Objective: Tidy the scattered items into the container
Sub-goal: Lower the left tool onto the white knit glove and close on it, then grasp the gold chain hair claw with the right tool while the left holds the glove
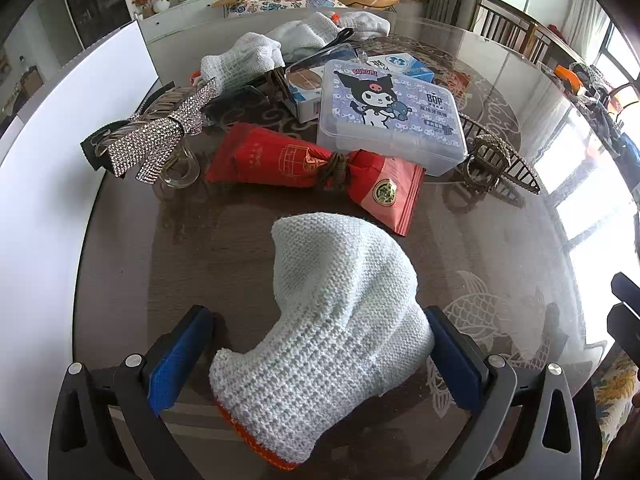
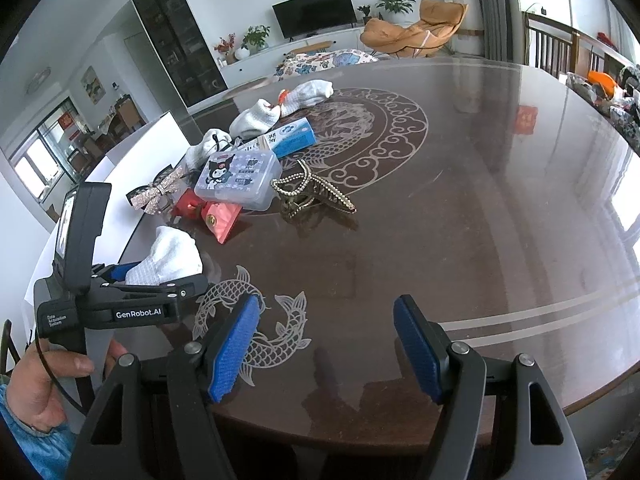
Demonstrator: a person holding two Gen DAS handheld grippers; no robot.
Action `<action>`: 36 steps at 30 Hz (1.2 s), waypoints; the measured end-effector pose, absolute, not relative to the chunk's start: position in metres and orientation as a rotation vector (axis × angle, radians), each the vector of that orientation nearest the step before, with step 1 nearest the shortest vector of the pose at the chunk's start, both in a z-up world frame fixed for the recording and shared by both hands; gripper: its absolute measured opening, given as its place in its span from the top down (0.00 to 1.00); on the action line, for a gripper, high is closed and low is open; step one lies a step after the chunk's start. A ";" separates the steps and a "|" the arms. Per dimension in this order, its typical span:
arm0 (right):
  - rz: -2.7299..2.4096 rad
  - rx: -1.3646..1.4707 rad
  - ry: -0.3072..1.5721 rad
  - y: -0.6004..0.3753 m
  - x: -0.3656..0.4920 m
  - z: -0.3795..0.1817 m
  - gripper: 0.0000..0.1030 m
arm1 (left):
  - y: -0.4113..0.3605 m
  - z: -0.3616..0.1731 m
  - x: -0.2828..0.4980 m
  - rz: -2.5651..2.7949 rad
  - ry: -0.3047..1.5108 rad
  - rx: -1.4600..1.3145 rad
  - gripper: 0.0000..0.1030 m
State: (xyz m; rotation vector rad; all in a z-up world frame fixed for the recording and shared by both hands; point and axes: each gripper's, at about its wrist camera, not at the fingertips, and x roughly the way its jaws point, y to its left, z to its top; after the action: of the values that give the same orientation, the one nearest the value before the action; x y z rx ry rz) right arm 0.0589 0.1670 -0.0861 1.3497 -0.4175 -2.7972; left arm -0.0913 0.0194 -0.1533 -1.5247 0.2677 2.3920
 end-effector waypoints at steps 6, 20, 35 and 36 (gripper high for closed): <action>-2.784 1.362 -0.422 0.166 0.059 -0.088 0.31 | 0.017 -0.155 -0.091 2.408 0.264 -1.490 0.00; -2.781 1.352 -0.434 0.166 0.061 -0.086 0.31 | 0.018 -0.153 -0.090 2.363 0.296 -1.483 0.00; -2.731 1.075 -0.199 0.176 0.006 -0.078 0.31 | -0.017 -0.130 -0.062 2.459 0.017 -1.354 0.64; -2.706 1.071 -0.168 0.175 -0.011 -0.080 0.31 | -0.017 -0.130 -0.060 2.459 0.011 -1.356 0.64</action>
State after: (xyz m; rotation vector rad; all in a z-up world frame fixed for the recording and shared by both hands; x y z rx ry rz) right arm -0.0107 0.1747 -0.0801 1.0712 -0.1675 -2.7056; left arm -0.0605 -0.0167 -0.1299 -1.3558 0.0105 2.4593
